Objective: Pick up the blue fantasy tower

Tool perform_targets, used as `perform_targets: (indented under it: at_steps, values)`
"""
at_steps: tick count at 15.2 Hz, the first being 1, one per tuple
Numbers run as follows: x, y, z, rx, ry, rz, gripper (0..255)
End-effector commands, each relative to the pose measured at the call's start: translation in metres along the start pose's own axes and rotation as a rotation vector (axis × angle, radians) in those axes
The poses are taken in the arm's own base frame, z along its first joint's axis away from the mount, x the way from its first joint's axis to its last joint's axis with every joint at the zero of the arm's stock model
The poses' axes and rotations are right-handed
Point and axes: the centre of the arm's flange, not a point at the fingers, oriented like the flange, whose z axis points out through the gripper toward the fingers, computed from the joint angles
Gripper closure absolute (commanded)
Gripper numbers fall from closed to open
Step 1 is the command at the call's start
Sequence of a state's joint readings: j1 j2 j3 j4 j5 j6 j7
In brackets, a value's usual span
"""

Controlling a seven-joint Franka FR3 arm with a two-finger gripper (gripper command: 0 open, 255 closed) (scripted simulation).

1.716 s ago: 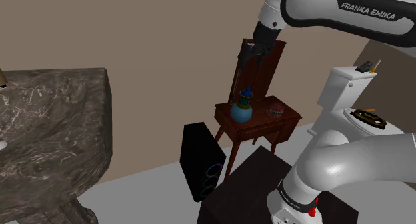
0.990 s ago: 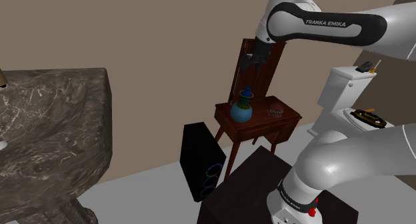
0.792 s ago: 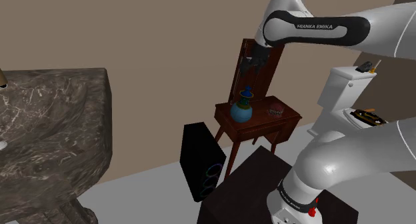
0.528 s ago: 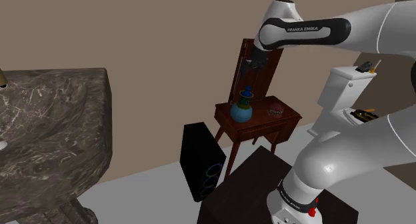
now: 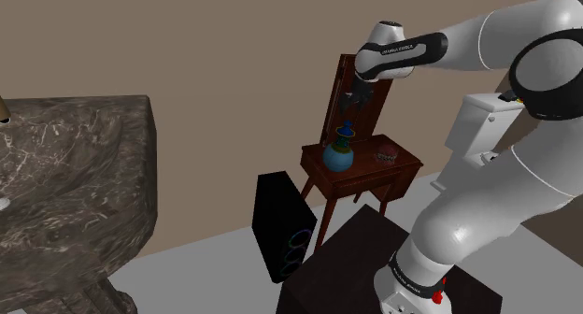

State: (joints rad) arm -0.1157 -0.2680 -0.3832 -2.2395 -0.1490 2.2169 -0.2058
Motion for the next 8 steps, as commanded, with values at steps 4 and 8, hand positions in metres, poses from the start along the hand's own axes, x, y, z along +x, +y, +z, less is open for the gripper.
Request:
perform_targets:
  at_steps: [4, 8]
  values:
    - [0.023, 0.045, 0.044, -0.002, -0.012, 0.014, 0]
    - [0.040, 0.080, 0.080, -0.003, -0.021, 0.025, 0]
